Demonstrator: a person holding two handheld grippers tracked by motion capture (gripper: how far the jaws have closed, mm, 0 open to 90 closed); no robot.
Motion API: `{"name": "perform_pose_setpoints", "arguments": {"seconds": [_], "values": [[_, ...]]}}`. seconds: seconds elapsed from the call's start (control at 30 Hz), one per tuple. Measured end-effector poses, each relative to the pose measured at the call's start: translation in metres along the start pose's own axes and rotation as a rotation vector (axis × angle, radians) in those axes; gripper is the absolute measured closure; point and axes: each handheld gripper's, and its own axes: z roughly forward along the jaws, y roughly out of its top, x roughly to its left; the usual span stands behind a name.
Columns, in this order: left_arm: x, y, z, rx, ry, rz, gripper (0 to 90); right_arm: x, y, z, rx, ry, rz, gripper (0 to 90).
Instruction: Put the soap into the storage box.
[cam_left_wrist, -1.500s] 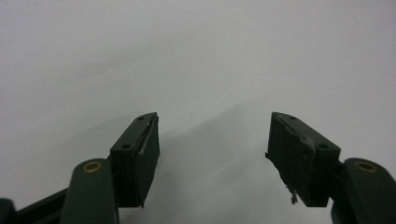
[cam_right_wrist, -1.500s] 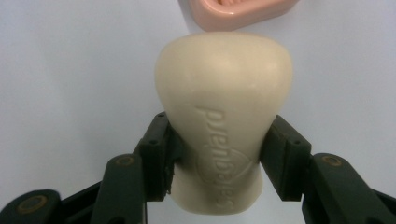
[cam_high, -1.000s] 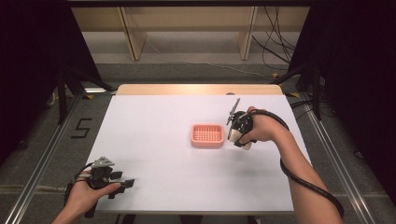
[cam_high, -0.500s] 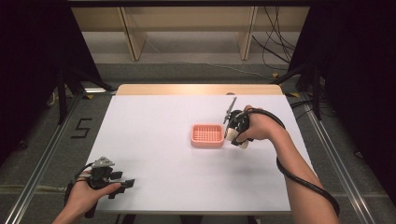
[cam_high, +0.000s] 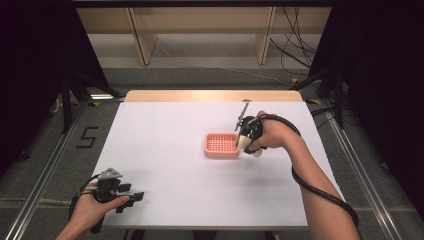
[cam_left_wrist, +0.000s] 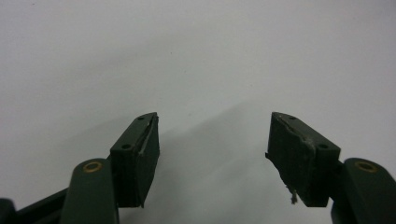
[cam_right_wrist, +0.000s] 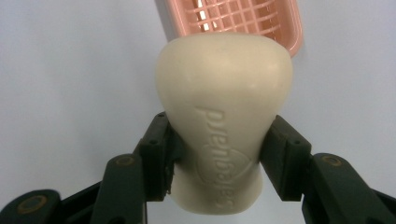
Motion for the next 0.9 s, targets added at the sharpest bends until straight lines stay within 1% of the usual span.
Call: {"name": "perform_pose_setpoints", "arguments": {"seconds": [0.1, 0.13, 0.2, 0.37, 0.4, 0.43, 0.47, 0.7, 0.73, 0.77, 0.83, 0.9], "values": [[0.0, 0.0, 0.0, 0.0, 0.0, 0.0, 33.7, 0.001, 0.002, 0.0, 0.011, 0.011, 0.005, 50.4], [0.0, 0.0, 0.0, -0.002, 0.0, -0.001, 33.7, 0.002, 0.003, 0.0, 0.01, 0.0, 0.016, 50.4], [0.0, 0.0, 0.0, -0.002, 0.0, 0.0, 33.7, 0.001, 0.005, 0.001, 0.009, 0.004, 0.0, 50.4], [0.0, 0.0, 0.0, -0.002, -0.001, 0.0, 33.7, 0.0, 0.007, 0.002, 0.0, 0.01, -0.002, 50.4], [0.0, 0.0, 0.0, -0.004, -0.001, -0.002, 33.7, 0.0, 0.008, 0.002, 0.003, 0.01, -0.007, 50.4], [0.0, 0.0, 0.0, -0.004, -0.001, -0.001, 33.7, 0.001, 0.008, 0.002, 0.003, 0.009, -0.002, 50.4], [0.0, 0.0, 0.0, -0.002, -0.001, -0.001, 33.7, 0.0, 0.009, 0.002, 0.0, 0.01, -0.008, 50.4], [0.0, 0.0, 0.0, -0.002, -0.001, -0.001, 33.7, -0.001, 0.01, 0.001, 0.001, 0.003, -0.007, 50.4], [0.0, 0.0, 0.0, -0.003, -0.001, -0.001, 33.7, 0.0, 0.011, 0.001, -0.002, -0.005, 0.009, 50.4], [0.0, 0.0, 0.0, -0.003, -0.001, -0.001, 33.7, 0.0, 0.011, 0.001, -0.002, -0.005, 0.009, 50.4], [0.0, 0.0, 0.0, -0.002, -0.001, 0.0, 33.7, -0.002, 0.012, 0.002, -0.003, 0.005, -0.017, 50.4], [0.0, 0.0, -0.001, -0.001, 0.001, 0.0, 33.7, -0.003, 0.012, 0.003, -0.008, 0.007, -0.025, 50.4]]}}
